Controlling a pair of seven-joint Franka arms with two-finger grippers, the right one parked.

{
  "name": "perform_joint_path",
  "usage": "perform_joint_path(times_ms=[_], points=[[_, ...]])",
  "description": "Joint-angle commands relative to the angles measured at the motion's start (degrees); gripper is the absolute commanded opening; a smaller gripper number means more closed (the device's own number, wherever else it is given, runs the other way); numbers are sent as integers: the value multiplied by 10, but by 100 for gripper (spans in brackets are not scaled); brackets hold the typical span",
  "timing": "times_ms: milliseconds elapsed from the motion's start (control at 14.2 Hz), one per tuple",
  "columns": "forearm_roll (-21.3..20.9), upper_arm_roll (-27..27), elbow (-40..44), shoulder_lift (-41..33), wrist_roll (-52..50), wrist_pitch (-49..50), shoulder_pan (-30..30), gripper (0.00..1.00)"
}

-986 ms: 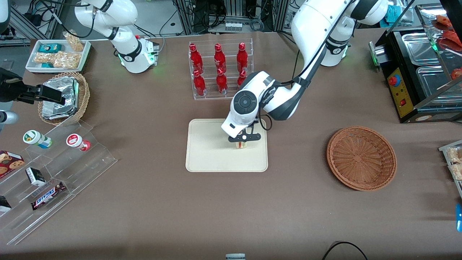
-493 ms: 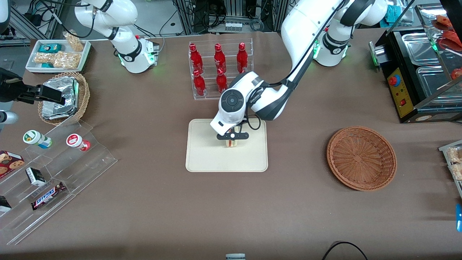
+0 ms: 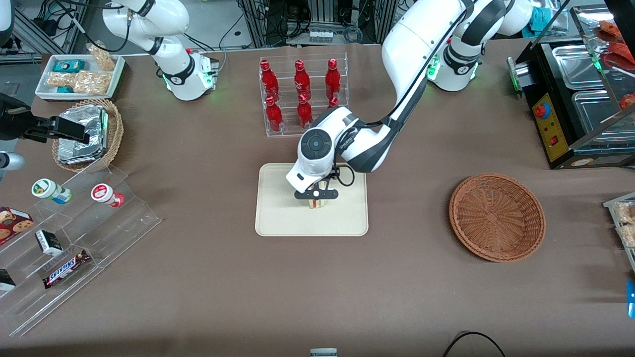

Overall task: Place sandwich from basket to tray
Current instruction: 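Lower the sandwich onto the tray and open the left gripper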

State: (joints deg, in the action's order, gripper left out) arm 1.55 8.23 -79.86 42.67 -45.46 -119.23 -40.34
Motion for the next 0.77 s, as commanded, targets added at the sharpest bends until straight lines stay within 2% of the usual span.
perform_joint_path(times_ms=[0,211,352,704], points=[[-13,-29,4,-51,-8,42,0,100],[-11,-28,0,-119,9,130,49,100],[-15,-29,-2,-151,61,201,83,100],[-18,-30,-2,-237,184,361,214,100]])
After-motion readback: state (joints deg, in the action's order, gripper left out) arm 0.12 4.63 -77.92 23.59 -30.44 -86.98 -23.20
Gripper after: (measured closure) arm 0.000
